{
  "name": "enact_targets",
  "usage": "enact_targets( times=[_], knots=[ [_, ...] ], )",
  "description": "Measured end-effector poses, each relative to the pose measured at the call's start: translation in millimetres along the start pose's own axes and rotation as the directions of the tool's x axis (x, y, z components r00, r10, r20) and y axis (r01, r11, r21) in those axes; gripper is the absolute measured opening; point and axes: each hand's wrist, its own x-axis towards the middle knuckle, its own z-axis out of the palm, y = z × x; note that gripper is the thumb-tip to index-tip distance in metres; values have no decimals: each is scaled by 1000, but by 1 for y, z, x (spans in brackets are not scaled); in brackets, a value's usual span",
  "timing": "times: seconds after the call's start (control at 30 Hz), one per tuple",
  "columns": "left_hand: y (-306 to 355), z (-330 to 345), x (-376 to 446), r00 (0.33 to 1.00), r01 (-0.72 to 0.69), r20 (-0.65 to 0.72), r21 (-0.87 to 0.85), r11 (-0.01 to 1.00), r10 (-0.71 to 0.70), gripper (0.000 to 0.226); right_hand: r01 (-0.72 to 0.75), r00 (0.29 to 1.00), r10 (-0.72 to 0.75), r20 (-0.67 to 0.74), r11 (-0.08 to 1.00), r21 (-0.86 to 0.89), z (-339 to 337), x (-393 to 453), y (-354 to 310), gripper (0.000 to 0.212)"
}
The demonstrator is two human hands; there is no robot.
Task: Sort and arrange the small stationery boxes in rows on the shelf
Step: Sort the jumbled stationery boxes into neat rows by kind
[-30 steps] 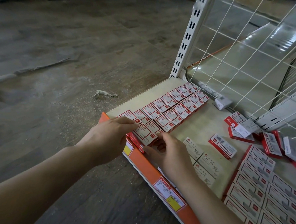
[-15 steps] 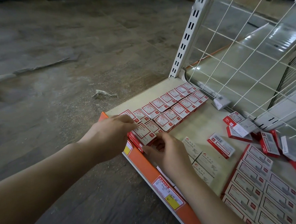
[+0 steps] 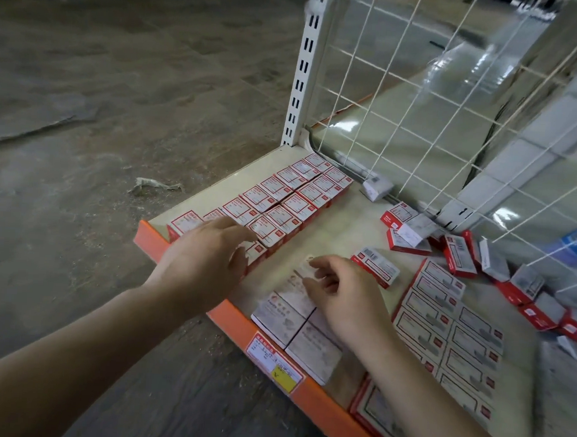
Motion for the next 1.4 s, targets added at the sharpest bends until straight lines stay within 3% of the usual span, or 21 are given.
enact_targets(
  times=[0.47, 0.8, 1.03, 1.2, 1.4],
  knots=[
    [101, 68, 7, 933, -260, 268, 32, 965, 242, 35, -155, 982, 147, -121, 986, -66, -58, -37, 64, 23],
    [112, 85, 9, 919, -246, 344, 115, 962, 193, 35, -252, 961, 237, -145, 962, -100, -68, -40, 91, 30],
    [114, 84, 17, 905, -249, 383, 131, 960, 182, 33, -218, 971, 192, -140, 954, -206, -55, 0, 89, 37],
    [111, 83, 21, 903, -222, 391, 66, 973, 179, 31, -271, 962, 260, -79, 896, -352, -50, 23, 91, 28],
    [108, 85, 19, 930, -147, 335, -37, 988, 151, 30, -293, 956, 283, -78, 903, -315, -51, 28, 89, 29]
  ],
)
